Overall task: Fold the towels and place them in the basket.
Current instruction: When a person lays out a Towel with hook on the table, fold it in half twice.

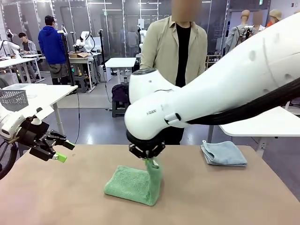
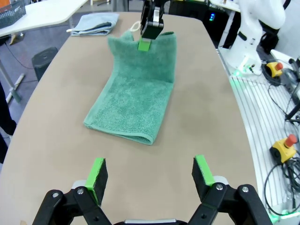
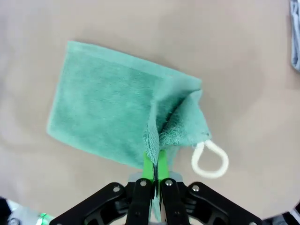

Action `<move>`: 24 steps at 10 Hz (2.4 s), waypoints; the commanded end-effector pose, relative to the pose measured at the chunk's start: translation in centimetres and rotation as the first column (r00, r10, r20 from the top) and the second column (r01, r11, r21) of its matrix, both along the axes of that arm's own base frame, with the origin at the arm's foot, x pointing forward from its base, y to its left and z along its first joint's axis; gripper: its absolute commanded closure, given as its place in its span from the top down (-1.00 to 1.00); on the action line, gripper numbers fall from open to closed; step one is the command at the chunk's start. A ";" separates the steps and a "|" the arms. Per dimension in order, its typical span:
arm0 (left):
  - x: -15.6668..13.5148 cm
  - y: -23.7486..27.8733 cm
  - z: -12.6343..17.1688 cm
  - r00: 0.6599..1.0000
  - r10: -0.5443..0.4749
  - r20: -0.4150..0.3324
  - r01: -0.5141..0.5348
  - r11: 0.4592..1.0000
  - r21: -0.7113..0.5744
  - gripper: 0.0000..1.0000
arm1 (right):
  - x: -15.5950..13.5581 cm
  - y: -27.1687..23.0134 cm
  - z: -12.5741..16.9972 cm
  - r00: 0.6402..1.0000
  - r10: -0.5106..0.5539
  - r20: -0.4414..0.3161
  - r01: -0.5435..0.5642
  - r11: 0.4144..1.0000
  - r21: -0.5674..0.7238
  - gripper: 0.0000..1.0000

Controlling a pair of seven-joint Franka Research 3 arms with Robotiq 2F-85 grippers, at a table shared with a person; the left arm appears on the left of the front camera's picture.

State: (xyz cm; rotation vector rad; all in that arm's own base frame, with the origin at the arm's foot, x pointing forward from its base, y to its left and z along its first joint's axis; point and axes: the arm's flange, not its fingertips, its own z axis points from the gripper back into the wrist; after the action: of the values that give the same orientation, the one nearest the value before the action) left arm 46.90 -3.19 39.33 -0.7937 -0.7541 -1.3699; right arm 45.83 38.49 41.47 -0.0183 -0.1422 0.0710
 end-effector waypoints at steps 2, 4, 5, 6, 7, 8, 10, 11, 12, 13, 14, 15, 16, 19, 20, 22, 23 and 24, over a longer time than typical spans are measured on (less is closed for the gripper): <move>0.1 0.0 0.3 1.000 0.008 -0.013 -0.008 1.000 0.011 0.83 | 1.4 5.3 -0.9 0.995 -0.102 0.008 0.101 0.994 0.036 -1.00; 0.1 0.0 0.3 1.000 0.008 -0.013 -0.008 1.000 0.011 0.83 | 1.8 7.1 -2.3 0.994 -0.109 0.003 0.109 0.994 0.029 -1.00; 0.1 0.0 0.3 1.000 0.008 -0.013 -0.008 1.000 0.011 0.83 | 2.3 7.5 -3.3 0.993 -0.120 0.008 0.120 0.992 0.033 -1.00; 0.1 0.0 0.3 1.000 0.008 -0.013 -0.008 1.000 0.011 0.83 | 2.8 7.5 -4.2 0.991 -0.135 0.015 0.134 0.990 0.048 -1.00; 0.1 0.0 0.3 1.000 0.008 -0.013 -0.008 1.000 0.011 0.83 | 2.9 7.6 -4.8 0.991 -0.135 0.018 0.133 0.989 0.061 -1.00; 0.1 0.0 0.3 1.000 0.008 -0.013 -0.008 1.000 0.011 0.83 | 3.0 7.9 -5.4 0.990 -0.142 0.015 0.140 0.985 0.106 -1.00; 0.1 0.0 0.3 1.000 0.008 -0.013 -0.008 1.000 0.011 0.83 | 3.2 8.4 -6.6 0.990 -0.138 0.011 0.136 0.983 0.122 -1.00; 0.1 0.0 0.3 1.000 0.008 -0.013 -0.008 1.000 0.011 0.83 | 3.2 8.6 -7.1 0.993 -0.121 0.004 0.119 0.984 0.135 -1.00; 0.1 0.0 0.3 1.000 0.008 -0.013 -0.008 1.000 0.011 0.83 | 3.2 8.7 -7.2 0.993 -0.119 -0.005 0.118 0.982 0.147 -0.83; 0.1 0.0 0.3 1.000 0.008 -0.013 -0.008 1.000 0.011 0.83 | 3.2 8.8 -7.3 0.993 -0.121 0.015 0.117 0.980 0.158 -0.53; 0.1 0.0 0.3 1.000 0.008 -0.013 -0.008 1.000 0.011 0.83 | 3.1 8.8 -7.3 0.992 -0.122 0.014 0.118 0.979 0.165 -0.44; 0.1 0.0 0.3 1.000 0.008 -0.013 -0.008 1.000 0.011 0.83 | 3.0 8.8 -7.3 0.993 -0.121 0.014 0.117 0.979 0.169 -0.15; 0.1 0.0 0.3 1.000 0.008 -0.013 -0.008 1.000 0.011 0.83 | 2.9 8.8 -7.2 0.993 -0.115 0.015 0.110 0.978 0.176 -0.05; 0.1 0.0 0.3 1.000 0.008 -0.013 -0.008 1.000 0.011 0.83 | 1.9 7.1 -5.5 0.993 -0.102 -0.060 0.111 0.981 0.157 -0.09; 0.1 0.0 0.3 1.000 0.008 -0.013 -0.008 1.000 0.011 0.83 | 1.0 5.5 -4.0 0.993 -0.076 -0.086 0.088 0.985 0.150 -0.09; 0.1 0.0 0.3 1.000 0.008 -0.013 -0.008 1.000 0.011 0.83 | -1.6 0.9 -0.5 0.991 0.062 -0.118 -0.046 0.990 0.131 -0.09; 0.1 0.0 0.3 1.000 0.008 -0.013 -0.008 1.000 0.011 0.83 | -2.6 -1.5 0.6 0.986 0.057 -0.157 -0.039 0.993 0.115 -0.09; 0.1 0.0 0.3 1.000 0.008 -0.013 -0.008 1.000 0.011 0.83 | -3.5 -4.0 1.6 0.986 0.056 -0.158 -0.038 0.992 0.117 -0.09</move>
State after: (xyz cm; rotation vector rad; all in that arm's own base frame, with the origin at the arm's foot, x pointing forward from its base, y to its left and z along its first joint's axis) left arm 46.92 -3.14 39.32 -0.7930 -0.7542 -1.3688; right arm 43.74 37.69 42.33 0.0976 -0.0019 0.0981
